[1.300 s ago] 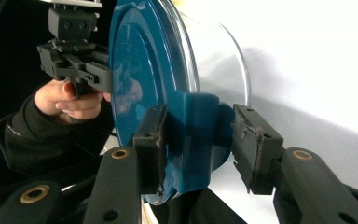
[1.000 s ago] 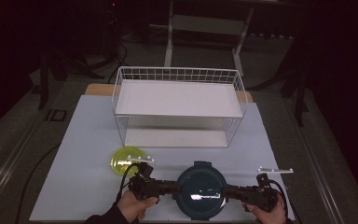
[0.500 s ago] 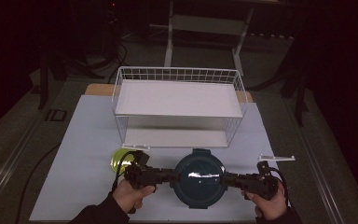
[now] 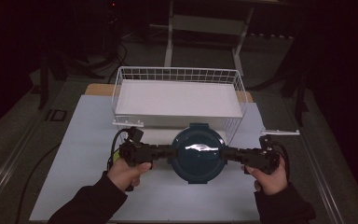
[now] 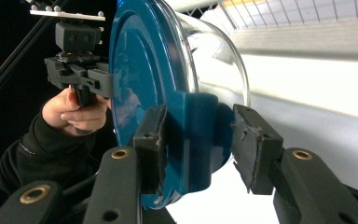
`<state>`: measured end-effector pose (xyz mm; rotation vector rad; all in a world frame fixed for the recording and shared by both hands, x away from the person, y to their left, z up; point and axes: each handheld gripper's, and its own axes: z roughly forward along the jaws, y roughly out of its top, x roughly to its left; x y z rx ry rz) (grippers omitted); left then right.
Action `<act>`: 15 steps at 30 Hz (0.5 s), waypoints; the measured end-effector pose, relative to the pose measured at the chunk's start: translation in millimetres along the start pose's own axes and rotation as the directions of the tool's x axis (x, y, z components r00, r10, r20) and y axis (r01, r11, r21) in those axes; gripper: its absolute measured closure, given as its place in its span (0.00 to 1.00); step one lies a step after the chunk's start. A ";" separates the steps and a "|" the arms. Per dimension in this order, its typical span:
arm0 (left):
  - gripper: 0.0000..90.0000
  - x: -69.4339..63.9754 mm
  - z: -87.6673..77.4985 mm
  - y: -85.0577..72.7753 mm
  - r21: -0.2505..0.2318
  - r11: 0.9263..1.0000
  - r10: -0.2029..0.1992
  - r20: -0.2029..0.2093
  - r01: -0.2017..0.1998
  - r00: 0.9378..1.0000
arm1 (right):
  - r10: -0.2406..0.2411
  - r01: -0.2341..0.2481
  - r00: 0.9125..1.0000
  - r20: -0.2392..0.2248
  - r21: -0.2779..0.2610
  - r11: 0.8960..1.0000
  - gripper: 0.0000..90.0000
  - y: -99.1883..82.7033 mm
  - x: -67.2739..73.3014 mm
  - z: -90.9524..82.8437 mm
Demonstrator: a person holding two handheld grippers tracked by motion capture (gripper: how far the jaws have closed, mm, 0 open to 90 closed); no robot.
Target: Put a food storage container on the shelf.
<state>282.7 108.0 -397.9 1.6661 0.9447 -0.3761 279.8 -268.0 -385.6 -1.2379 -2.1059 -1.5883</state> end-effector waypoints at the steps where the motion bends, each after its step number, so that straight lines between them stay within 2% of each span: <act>1: 0.64 -0.3 -1.2 3.9 -0.002 1.000 0.007 -0.003 -0.007 1.000 | 0.000 0.000 1.000 -0.001 -0.006 1.000 0.63 3.4 0.7 0.3; 3: 0.64 -0.6 -2.5 7.9 -0.001 1.000 0.011 -0.008 -0.011 1.000 | -0.003 0.003 1.000 -0.001 -0.003 1.000 0.63 7.0 0.9 0.9; 6: 0.64 -1.1 -8.3 21.8 -0.013 1.000 0.021 -0.022 -0.021 1.000 | -0.004 0.004 1.000 -0.006 -0.009 1.000 0.63 21.0 1.2 4.8; 15: 0.64 2.2 -15.7 44.8 -0.038 0.999 0.024 -0.038 -0.026 0.999 | -0.018 0.018 1.000 -0.001 -0.014 1.000 0.63 50.5 1.7 12.1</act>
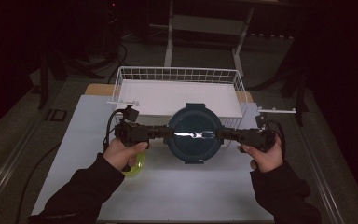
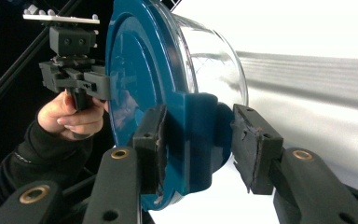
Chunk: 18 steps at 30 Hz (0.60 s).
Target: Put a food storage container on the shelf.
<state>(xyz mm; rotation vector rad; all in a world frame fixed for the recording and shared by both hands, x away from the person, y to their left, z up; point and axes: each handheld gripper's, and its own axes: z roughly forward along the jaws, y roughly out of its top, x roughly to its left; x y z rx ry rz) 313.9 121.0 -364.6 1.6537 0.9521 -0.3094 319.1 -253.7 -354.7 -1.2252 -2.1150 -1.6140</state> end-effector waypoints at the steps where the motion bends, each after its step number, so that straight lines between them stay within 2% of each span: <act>1: 0.63 0.9 -1.3 6.6 0.002 1.000 -0.002 -0.003 0.002 1.000 | 0.003 -0.003 1.000 0.000 -0.005 1.000 0.63 6.1 -0.2 1.9; 8: 0.63 4.4 -3.4 26.4 -0.016 1.000 -0.001 -0.017 0.001 1.000 | 0.003 -0.003 1.000 0.010 -0.020 1.000 0.63 26.1 -2.1 6.2; 9: 0.63 6.5 -4.3 34.0 -0.017 1.000 0.003 -0.023 -0.003 1.000 | 0.007 -0.006 1.000 0.012 -0.021 1.000 0.63 33.8 -2.8 8.0; 10: 0.63 6.5 -4.3 34.0 -0.017 1.000 0.003 -0.023 -0.003 1.000 | 0.008 -0.008 1.000 0.015 -0.024 1.000 0.63 37.7 -3.5 9.3; 12: 0.63 10.4 -5.5 44.5 -0.036 0.999 -0.002 -0.027 0.001 1.000 | 0.013 -0.012 1.000 0.018 -0.027 1.000 0.63 45.7 -4.5 11.5; 18: 0.63 15.5 -5.4 56.3 -0.071 0.997 -0.011 -0.037 0.009 0.999 | 0.032 -0.031 0.999 0.019 -0.054 0.998 0.63 61.1 -9.4 16.6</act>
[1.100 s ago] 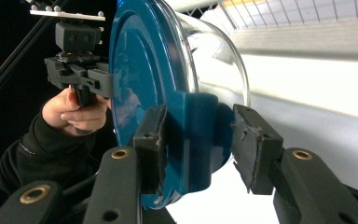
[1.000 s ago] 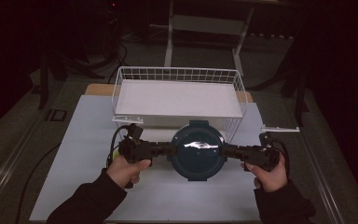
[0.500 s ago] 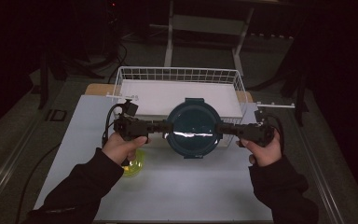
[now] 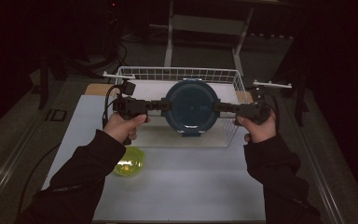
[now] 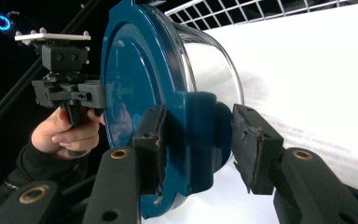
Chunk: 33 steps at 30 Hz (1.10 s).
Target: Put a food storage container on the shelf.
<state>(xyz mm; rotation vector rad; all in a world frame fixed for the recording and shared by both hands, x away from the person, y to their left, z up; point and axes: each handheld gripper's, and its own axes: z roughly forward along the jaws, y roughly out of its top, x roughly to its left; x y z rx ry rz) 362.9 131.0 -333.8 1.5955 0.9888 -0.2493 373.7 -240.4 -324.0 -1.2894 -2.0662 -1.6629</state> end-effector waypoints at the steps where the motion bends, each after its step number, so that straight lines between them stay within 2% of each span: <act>1: 0.63 3.2 1.3 3.9 0.003 1.000 -0.002 -0.006 0.002 1.000 | 0.011 -0.011 1.000 0.000 0.000 1.000 0.63 4.0 -3.1 2.4; 6: 0.63 13.4 3.2 11.0 0.008 1.000 -0.019 -0.019 0.020 1.000 | 0.023 -0.023 0.999 0.023 0.013 1.000 0.63 10.9 -6.1 9.1; 7: 0.63 17.8 3.7 14.1 0.002 0.999 -0.043 -0.003 0.043 0.999 | 0.038 -0.038 0.999 0.022 0.011 0.999 0.63 14.2 -8.8 12.2; 12: 0.63 19.9 4.7 20.0 -0.002 0.998 -0.057 -0.001 0.057 0.998 | 0.056 -0.056 0.998 0.020 0.009 0.998 0.63 21.3 -10.3 13.5; 13: 0.62 23.0 5.8 23.7 0.007 0.997 -0.076 0.005 0.076 0.997 | 0.071 -0.072 0.997 0.020 0.011 0.997 0.63 23.1 -11.8 14.3; 14: 0.62 23.0 5.8 23.7 0.007 0.997 -0.076 0.005 0.076 0.997 | 0.071 -0.072 0.997 0.020 0.011 0.997 0.63 23.1 -11.8 14.3; 16: 0.62 27.6 8.3 29.2 0.009 0.994 -0.110 0.008 0.110 0.994 | 0.078 -0.078 0.996 0.042 0.012 0.997 0.62 26.1 -12.5 15.9; 18: 0.62 28.9 9.2 30.2 0.007 0.993 -0.118 0.013 0.118 0.993 | 0.093 -0.094 0.995 0.041 0.012 0.996 0.61 27.0 -15.2 16.6; 21: 0.62 35.6 12.1 33.6 0.013 0.987 -0.158 0.024 0.158 0.987 | 0.110 -0.110 0.993 0.041 0.007 0.994 0.61 27.7 -17.9 18.0; 26: 0.61 39.6 14.3 36.6 0.017 0.985 -0.173 0.021 0.172 0.985 | 0.125 -0.125 0.991 0.057 -0.004 0.992 0.61 31.6 -20.0 20.3; 27: 0.61 43.2 15.4 37.4 0.016 0.982 -0.186 0.022 0.186 0.982 | 0.134 -0.133 0.989 0.070 -0.011 0.991 0.61 33.2 -20.6 21.8; 28: 0.60 43.2 15.4 37.4 0.016 0.982 -0.186 0.022 0.186 0.982 | 0.137 -0.136 0.988 0.076 -0.012 0.991 0.61 33.7 -20.8 22.8; 29: 0.60 48.3 16.6 37.0 0.016 0.978 -0.207 0.031 0.206 0.978 | 0.144 -0.143 0.986 0.080 -0.013 0.990 0.61 34.1 -21.3 23.8; 30: 0.60 48.3 16.6 37.0 0.016 0.978 -0.207 0.031 0.206 0.978 | 0.144 -0.143 0.986 0.080 -0.013 0.990 0.61 34.1 -21.3 23.8; 31: 0.59 53.2 18.1 36.6 0.013 0.972 -0.234 0.039 0.234 0.971 | 0.143 -0.142 0.985 0.094 -0.016 0.990 0.61 35.1 -22.2 26.4; 32: 0.59 53.2 18.1 36.6 0.013 0.972 -0.234 0.039 0.234 0.971 | 0.143 -0.142 0.985 0.094 -0.016 0.990 0.61 35.1 -22.2 26.4; 33: 0.58 57.0 19.4 36.0 0.005 0.966 -0.257 0.039 0.257 0.966 | 0.139 -0.137 0.984 0.114 -0.022 0.990 0.61 37.0 -22.9 29.5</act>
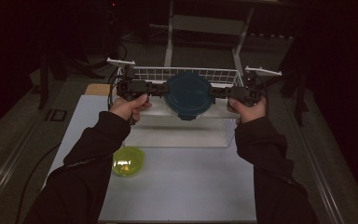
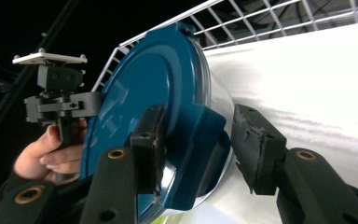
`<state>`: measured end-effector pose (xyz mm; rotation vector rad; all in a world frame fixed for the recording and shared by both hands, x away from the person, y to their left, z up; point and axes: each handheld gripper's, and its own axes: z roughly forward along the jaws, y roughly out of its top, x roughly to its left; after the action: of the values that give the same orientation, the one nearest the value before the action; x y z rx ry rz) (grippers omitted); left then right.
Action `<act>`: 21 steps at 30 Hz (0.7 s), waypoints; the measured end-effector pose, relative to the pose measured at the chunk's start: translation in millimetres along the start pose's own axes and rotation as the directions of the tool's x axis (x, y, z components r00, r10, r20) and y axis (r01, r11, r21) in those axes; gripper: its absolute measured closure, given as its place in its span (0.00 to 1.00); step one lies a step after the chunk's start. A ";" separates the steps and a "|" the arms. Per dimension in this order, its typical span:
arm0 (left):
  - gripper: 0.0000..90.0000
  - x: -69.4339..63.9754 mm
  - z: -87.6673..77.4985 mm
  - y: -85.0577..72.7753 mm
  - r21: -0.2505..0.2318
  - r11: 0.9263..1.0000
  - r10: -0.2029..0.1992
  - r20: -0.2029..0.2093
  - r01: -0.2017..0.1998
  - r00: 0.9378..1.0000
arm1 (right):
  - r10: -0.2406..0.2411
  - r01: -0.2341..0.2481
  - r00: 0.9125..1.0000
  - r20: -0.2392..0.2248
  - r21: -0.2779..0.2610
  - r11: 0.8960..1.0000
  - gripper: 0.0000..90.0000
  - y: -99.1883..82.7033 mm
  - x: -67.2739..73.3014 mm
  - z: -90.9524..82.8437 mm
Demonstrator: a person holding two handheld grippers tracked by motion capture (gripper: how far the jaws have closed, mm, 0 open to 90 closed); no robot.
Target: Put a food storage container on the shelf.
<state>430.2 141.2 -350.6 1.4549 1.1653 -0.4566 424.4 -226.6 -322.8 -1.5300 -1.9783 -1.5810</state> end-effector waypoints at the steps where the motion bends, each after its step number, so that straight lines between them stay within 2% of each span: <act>1: 0.58 0.0 0.0 0.0 0.000 1.000 0.000 0.000 0.000 1.000 | 0.000 0.000 1.000 0.000 0.000 1.000 0.61 0.0 0.0 0.0; 2: 0.57 3.1 1.1 0.5 -0.006 1.000 -0.014 0.000 0.014 1.000 | -0.002 0.002 1.000 0.016 0.000 1.000 0.61 1.9 0.1 2.2; 4: 0.56 5.2 1.7 0.4 -0.017 1.000 -0.017 0.002 0.017 1.000 | -0.008 0.008 0.999 0.034 -0.003 1.000 0.63 3.9 0.0 5.1; 7: 0.55 5.2 1.5 -0.2 -0.022 1.000 -0.007 0.000 0.007 1.000 | -0.005 0.005 1.000 0.027 -0.007 1.000 0.65 5.1 -0.8 6.0; 8: 0.54 2.6 1.1 -1.0 -0.030 0.999 0.034 -0.025 -0.035 0.999 | -0.006 0.006 1.000 0.026 -0.007 1.000 0.65 5.9 -0.8 6.6; 9: 0.50 0.8 0.9 -1.5 -0.032 0.998 0.047 -0.037 -0.048 0.998 | -0.015 0.015 0.999 0.030 -0.006 1.000 0.63 6.3 -0.3 6.7; 11: 0.43 0.2 0.3 -2.0 -0.037 0.998 0.057 -0.033 -0.058 0.998 | -0.021 0.021 0.999 0.039 -0.003 1.000 0.62 6.7 0.4 6.6; 12: 0.43 -2.3 -1.9 -3.2 -0.033 0.995 0.098 -0.038 -0.099 0.994 | -0.044 0.044 0.998 0.051 0.000 0.999 0.62 6.5 2.0 5.8; 13: 0.40 -2.3 -1.9 -3.2 -0.033 0.995 0.098 -0.038 -0.099 0.994 | -0.058 0.058 0.996 0.061 -0.004 0.998 0.62 6.0 3.4 5.0; 14: 0.35 -4.8 -5.3 -4.9 -0.040 0.988 0.151 -0.021 -0.152 0.988 | -0.073 0.073 0.995 0.064 -0.005 0.997 0.62 5.4 4.8 4.7; 15: 0.33 -4.8 -5.3 -4.9 -0.040 0.988 0.151 -0.021 -0.152 0.988 | -0.091 0.092 0.993 0.075 -0.003 0.996 0.61 4.8 6.7 4.5; 16: 0.32 -7.7 -10.1 -6.9 -0.061 0.980 0.184 -0.055 -0.188 0.981 | -0.112 0.112 0.990 0.086 -0.002 0.994 0.61 4.1 8.6 4.0; 17: 0.30 -7.7 -10.1 -6.9 -0.061 0.980 0.184 -0.055 -0.188 0.981 | -0.112 0.112 0.990 0.086 -0.002 0.994 0.61 4.1 8.6 4.0; 18: 0.26 -10.4 -14.4 -9.4 -0.071 0.971 0.221 -0.079 -0.226 0.972 | -0.149 0.149 0.984 0.102 0.004 0.989 0.59 3.3 12.7 1.7; 21: 0.16 -11.8 -18.0 -12.0 -0.067 0.969 0.232 -0.061 -0.236 0.971 | -0.169 0.171 0.980 0.108 -0.006 0.985 0.59 2.7 16.1 -2.2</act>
<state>409.2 151.0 -342.4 1.5252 1.0241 -0.2107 418.3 -219.2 -309.4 -1.5171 -2.2136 -1.6116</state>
